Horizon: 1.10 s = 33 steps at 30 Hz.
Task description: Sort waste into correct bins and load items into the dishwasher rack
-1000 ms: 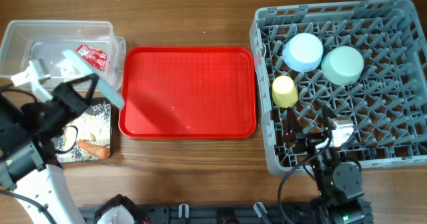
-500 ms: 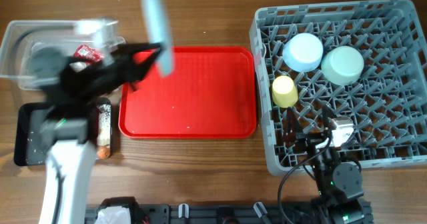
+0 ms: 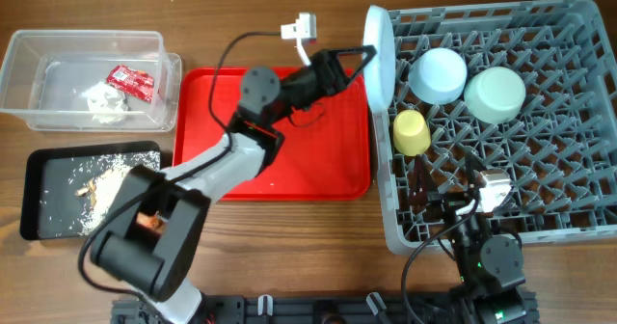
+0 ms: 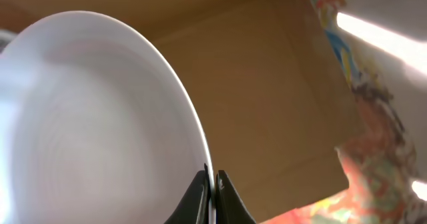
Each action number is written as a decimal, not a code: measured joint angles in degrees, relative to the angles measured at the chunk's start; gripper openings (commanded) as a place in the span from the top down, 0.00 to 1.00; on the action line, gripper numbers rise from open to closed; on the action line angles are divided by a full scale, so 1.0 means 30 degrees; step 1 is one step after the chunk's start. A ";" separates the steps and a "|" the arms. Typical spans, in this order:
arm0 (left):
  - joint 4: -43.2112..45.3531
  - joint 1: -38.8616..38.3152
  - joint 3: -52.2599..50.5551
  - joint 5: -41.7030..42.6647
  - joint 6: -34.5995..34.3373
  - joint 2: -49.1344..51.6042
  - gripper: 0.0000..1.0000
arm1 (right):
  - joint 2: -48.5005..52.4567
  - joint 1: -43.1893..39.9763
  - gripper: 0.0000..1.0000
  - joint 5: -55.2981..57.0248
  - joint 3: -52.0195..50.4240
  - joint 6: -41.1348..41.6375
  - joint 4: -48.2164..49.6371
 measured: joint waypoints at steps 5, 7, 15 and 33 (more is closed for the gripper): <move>-0.0984 -0.0503 0.0029 -0.2157 -0.0991 0.0554 0.89 | 0.0000 0.0000 0.00 0.0007 0.0000 0.0000 0.0000; -0.1596 -0.0612 0.0051 -0.3599 -0.1268 0.0561 0.00 | 0.0000 0.0000 0.00 0.0000 0.0000 0.0000 0.0000; -0.5151 0.0160 0.0270 -0.4080 0.1348 0.0525 0.00 | 0.0000 0.0000 0.00 0.0000 0.0000 0.0000 0.0000; -3.3281 0.3330 0.2514 -0.7679 1.5314 -1.5919 0.00 | -0.0015 0.0000 0.00 0.0000 -0.0087 0.0000 -0.0007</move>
